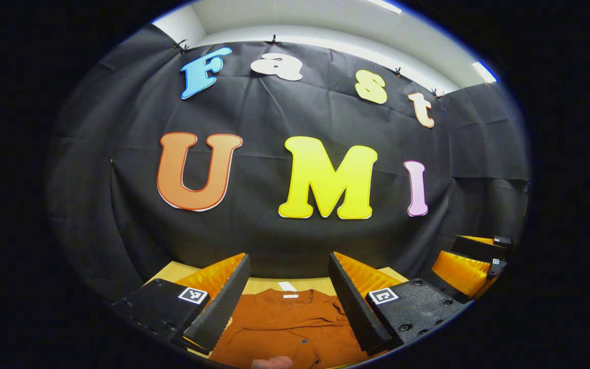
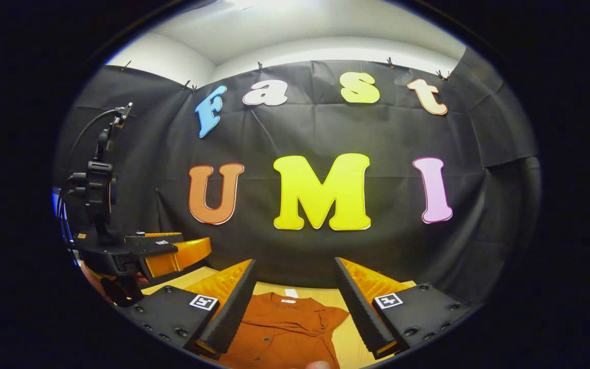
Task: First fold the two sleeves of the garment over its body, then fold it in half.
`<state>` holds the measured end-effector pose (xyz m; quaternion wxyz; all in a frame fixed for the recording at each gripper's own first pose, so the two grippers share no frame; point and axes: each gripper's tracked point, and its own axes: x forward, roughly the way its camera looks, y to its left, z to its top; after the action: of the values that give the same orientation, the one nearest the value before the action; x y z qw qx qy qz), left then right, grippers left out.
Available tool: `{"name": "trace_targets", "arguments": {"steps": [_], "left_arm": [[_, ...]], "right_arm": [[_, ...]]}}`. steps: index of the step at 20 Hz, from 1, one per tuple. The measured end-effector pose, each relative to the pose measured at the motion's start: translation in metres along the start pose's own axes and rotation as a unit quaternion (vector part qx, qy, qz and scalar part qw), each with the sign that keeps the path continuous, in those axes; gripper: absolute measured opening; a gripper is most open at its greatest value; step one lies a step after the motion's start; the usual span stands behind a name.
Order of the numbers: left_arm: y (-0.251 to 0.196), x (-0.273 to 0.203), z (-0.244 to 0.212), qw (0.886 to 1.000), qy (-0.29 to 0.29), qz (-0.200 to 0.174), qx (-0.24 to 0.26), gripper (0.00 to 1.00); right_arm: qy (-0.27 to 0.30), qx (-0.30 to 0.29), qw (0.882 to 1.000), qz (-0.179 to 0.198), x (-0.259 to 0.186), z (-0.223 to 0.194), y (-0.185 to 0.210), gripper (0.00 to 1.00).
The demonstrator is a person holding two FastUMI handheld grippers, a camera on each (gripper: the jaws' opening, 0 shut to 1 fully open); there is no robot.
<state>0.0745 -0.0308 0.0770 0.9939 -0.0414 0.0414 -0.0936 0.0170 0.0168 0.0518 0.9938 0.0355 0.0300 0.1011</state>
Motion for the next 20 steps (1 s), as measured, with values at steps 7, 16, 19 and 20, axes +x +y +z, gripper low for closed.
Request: {"name": "trace_targets", "arguments": {"steps": [7,16,19,20], "left_arm": [[0.049,-0.041,-0.109,0.989,0.149,-0.015,0.013,0.98],[0.115,-0.172,-0.296,0.92,0.391,-0.032,-0.012,0.99],[0.144,-0.203,-0.341,0.896,0.443,-0.011,-0.043,0.99],[0.151,-0.209,-0.351,0.889,0.454,-0.003,-0.057,0.99]], "right_arm": [[0.116,0.003,0.993,-0.004,-0.027,-0.082,-0.038,0.95],[0.311,0.03,0.95,-0.016,-0.114,-0.234,-0.086,0.95],[0.368,0.028,0.929,-0.024,-0.14,-0.281,-0.101,0.95],[0.38,0.03,0.924,-0.029,-0.146,-0.294,-0.106,0.94]]}}
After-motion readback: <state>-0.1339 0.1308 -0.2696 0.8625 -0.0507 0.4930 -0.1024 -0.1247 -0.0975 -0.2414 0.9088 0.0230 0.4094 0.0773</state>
